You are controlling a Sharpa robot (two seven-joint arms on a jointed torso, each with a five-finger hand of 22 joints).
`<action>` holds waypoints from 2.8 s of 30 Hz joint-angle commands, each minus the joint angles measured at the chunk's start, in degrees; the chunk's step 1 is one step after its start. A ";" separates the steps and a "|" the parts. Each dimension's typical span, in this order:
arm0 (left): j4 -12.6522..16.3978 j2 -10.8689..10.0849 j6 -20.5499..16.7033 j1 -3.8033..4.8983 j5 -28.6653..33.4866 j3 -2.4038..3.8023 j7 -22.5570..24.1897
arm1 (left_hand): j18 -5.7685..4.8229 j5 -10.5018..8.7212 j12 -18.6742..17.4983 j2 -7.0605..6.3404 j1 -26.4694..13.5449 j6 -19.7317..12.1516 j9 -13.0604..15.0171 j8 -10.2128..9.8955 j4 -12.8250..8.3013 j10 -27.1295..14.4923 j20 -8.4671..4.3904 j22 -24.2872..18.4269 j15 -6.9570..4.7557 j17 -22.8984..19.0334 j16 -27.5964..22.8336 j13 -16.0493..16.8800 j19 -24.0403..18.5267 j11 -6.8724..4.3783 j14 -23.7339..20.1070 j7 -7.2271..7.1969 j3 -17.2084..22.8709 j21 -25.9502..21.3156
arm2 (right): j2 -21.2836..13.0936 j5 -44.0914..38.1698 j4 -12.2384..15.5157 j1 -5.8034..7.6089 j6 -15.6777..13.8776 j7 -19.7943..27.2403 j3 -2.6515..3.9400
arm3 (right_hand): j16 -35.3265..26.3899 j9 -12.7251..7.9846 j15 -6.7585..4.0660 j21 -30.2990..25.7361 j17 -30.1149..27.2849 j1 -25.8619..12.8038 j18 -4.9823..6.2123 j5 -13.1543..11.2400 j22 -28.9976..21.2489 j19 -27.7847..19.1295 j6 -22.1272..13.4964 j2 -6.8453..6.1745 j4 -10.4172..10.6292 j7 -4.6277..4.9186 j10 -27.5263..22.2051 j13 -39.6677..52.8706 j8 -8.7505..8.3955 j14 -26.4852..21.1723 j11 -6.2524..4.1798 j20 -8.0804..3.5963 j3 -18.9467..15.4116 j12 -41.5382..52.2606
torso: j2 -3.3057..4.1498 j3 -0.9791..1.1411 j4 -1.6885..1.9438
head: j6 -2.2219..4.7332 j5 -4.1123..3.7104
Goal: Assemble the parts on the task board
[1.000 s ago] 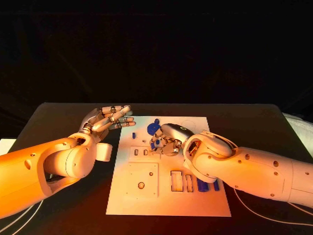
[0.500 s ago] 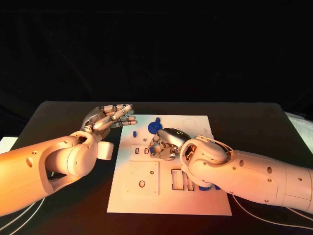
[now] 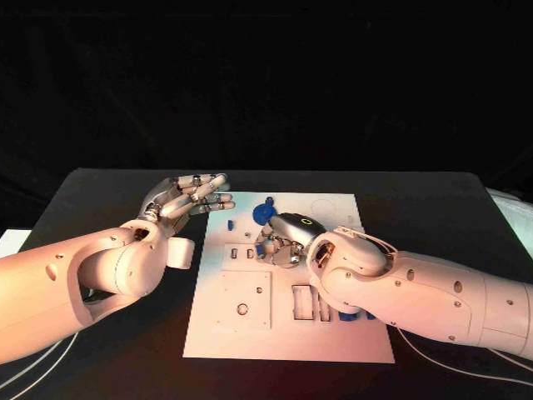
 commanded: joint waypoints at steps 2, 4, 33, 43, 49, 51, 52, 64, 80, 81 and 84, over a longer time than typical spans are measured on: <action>0.25 0.01 1.13 0.05 0.03 0.05 0.35 | 1.07 -0.32 -0.25 0.50 -0.05 0.01 -0.08 -0.30 -0.33 0.14 -0.11 -0.06 -0.02 0.10 -0.35 -0.08 0.34 0.13 0.21 0.10 -0.05 -0.21 | -0.07 -1.07 -0.56 -0.35 1.69 -1.87 -0.30 | -0.23 0.53 -0.11 -0.38 8.62 -0.62 -0.28 0.51 -0.12 -0.17 0.23 -0.26 -0.39 -0.25 0.20 -1.84 -0.30 4.50 -0.62 0.04 0.19 -0.53 | 0.01 -0.06 0.04 | -0.11 -0.04; 0.26 -0.02 1.12 0.05 0.03 0.06 0.35 | 1.07 -0.32 -0.25 0.50 -0.05 0.01 -0.08 -0.30 -0.33 0.14 -0.11 -0.06 -0.02 0.10 -0.35 -0.08 0.34 0.13 0.21 0.10 -0.05 -0.21 | -0.05 -1.01 -0.55 -0.34 1.64 -1.80 -0.31 | -0.25 0.43 -0.02 -0.39 8.59 -0.92 -0.28 0.58 -0.11 -0.17 -0.13 -0.54 -0.40 -0.07 0.02 -2.04 -0.54 4.50 -0.48 0.10 0.17 -0.86 | -0.01 -0.05 0.04 | -0.13 -0.03; 0.33 -0.14 1.13 0.05 0.03 0.06 0.16 | 1.07 -0.32 -0.25 0.50 -0.05 0.01 -0.08 -0.30 -0.33 0.14 -0.11 -0.06 -0.02 0.10 -0.35 -0.08 0.34 0.13 0.21 0.10 -0.05 -0.21 | 0.38 -0.81 -0.38 -0.35 -0.18 -1.43 -0.46 | -0.62 -0.48 1.09 -0.72 8.13 -4.73 -0.21 0.15 -0.53 -0.35 -3.69 -4.82 0.68 1.37 -2.01 -4.60 -2.40 4.40 0.80 1.14 -2.10 -4.74 | -0.01 0.03 -0.01 | -0.27 0.05; 0.20 -0.11 1.05 0.05 0.03 0.05 0.03 | 1.07 -0.32 -0.32 0.58 0.04 0.01 -0.07 -0.37 -0.50 0.14 -0.11 -0.10 -0.02 0.15 -0.45 -0.08 0.38 0.13 0.23 0.11 -0.05 -0.29 | 0.02 0.03 0.56 -0.45 -12.82 0.84 -0.47 | -0.74 -0.62 1.61 -0.78 8.03 -6.30 -0.20 -1.48 -0.53 -0.37 -6.98 -6.78 2.54 1.89 -2.72 -5.34 -2.39 4.36 1.38 1.66 -5.55 -5.73 | -0.02 0.04 0.00 | -0.29 -0.03; 0.05 -0.05 1.12 0.05 0.03 0.05 -0.08 | 1.07 -0.32 -0.35 0.58 0.05 -0.02 -0.08 -0.41 -0.54 0.12 -0.11 -0.12 -0.01 0.16 -0.47 -0.09 0.39 0.14 0.23 0.12 -0.07 -0.32 | -0.83 1.16 2.05 -0.56 -18.17 3.24 -0.43 | -1.12 -0.57 1.73 -0.85 7.48 -6.11 -0.18 -1.27 -0.62 -0.42 -7.71 -7.07 3.71 2.02 -3.20 -5.91 -2.37 4.22 1.51 1.80 -7.30 -6.47 | -0.02 0.08 -0.04 | -0.34 -0.05; -0.04 -0.01 1.10 0.05 0.03 0.05 -0.22 | 1.07 -0.32 -0.37 0.59 0.05 -0.04 -0.09 -0.43 -0.57 0.10 -0.11 -0.13 -0.01 0.17 -0.49 -0.09 0.41 0.15 0.24 0.11 -0.07 -0.33 | -1.32 1.35 2.82 -0.57 -18.88 3.77 -0.36 | -1.13 -0.55 1.74 -0.86 7.48 -5.93 -0.18 -1.10 -0.62 -0.42 -7.74 -7.01 3.83 2.02 -3.20 -5.91 -2.34 4.22 1.51 1.81 -7.49 -6.45 | -0.06 0.05 -0.06 | -0.35 -0.08; -0.11 0.02 1.04 0.05 0.00 0.05 -0.37 | 1.07 -0.32 -0.38 0.59 0.06 -0.05 -0.09 -0.44 -0.58 0.09 -0.11 -0.13 -0.01 0.17 -0.49 -0.09 0.41 0.15 0.24 0.11 -0.07 -0.34 | -1.67 1.43 3.32 -0.57 -19.14 4.10 -0.28 | -1.14 -0.55 1.74 -0.85 7.48 -5.89 -0.18 -1.06 -0.62 -0.41 -7.75 -6.99 3.85 2.02 -3.20 -5.91 -2.33 4.22 1.51 1.81 -7.52 -6.45 | -0.10 0.08 -0.09 | -0.35 -0.07; -0.96 0.35 2.17 0.07 -14.66 0.05 -17.49 | 1.11 -0.40 5.02 1.74 -2.92 5.67 0.83 1.24 0.76 13.53 -7.26 6.73 -7.36 20.79 25.03 3.23 19.61 -5.72 23.44 -4.18 -1.17 12.75 | -12.29 17.82 13.00 2.75 -15.39 16.06 1.22 | -1.32 -0.38 1.69 -0.77 7.26 -4.69 -0.21 -0.31 -0.42 -0.33 -7.30 -5.62 4.49 1.94 -3.33 -6.09 -2.12 4.17 1.43 1.80 -8.00 -6.60 | -0.67 0.19 -0.68 | -0.69 0.24; -4.67 4.78 18.61 4.93 -48.83 0.05 -57.38 | -5.69 -0.94 54.72 2.17 -11.67 6.31 10.42 17.09 9.66 15.33 -10.70 66.35 -10.72 80.76 81.40 49.63 24.26 -9.95 26.90 -8.61 -7.90 66.02 | -21.32 30.88 13.02 7.70 -13.56 16.26 1.39 | -1.91 -0.29 1.62 -1.02 6.46 -3.68 -0.13 3.45 -0.84 -0.56 -6.83 -4.04 5.01 1.91 -3.71 -6.69 -2.05 4.00 1.37 1.74 -8.57 -7.31 | -1.99 0.95 -1.48 | -1.19 0.61; -5.06 5.29 19.05 5.08 -49.35 0.04 -57.56 | -5.78 -0.93 55.97 2.60 -11.71 5.49 11.55 18.36 9.69 15.13 -10.77 67.05 -10.90 80.76 81.40 50.93 24.33 -10.20 26.90 -8.64 -8.34 66.55 | -21.41 31.03 12.99 7.72 -13.40 16.18 1.39 | -1.96 -0.28 1.62 -1.05 6.39 -3.70 -0.11 3.49 -0.90 -0.59 -6.79 -4.02 5.04 1.90 -3.73 -6.73 -2.03 3.98 1.36 1.74 -8.60 -7.35 | -2.02 0.97 -1.47 | -1.26 0.67; -6.39 7.05 20.55 5.51 -50.47 0.04 -58.41 | -6.17 -1.03 57.50 2.72 -11.34 4.33 13.39 20.39 9.60 14.94 -10.97 69.37 -11.10 80.76 81.40 52.57 25.15 -10.26 26.90 -8.86 -9.11 68.07 | -21.65 31.35 12.90 7.78 -12.98 15.87 1.39 | -2.01 -0.27 1.62 -1.07 6.32 -3.72 -0.11 3.54 -0.94 -0.61 -6.74 -4.00 5.08 1.89 -3.73 -6.75 -2.02 3.96 1.35 1.74 -8.63 -7.37 | -2.01 0.99 -1.42 | -1.25 0.72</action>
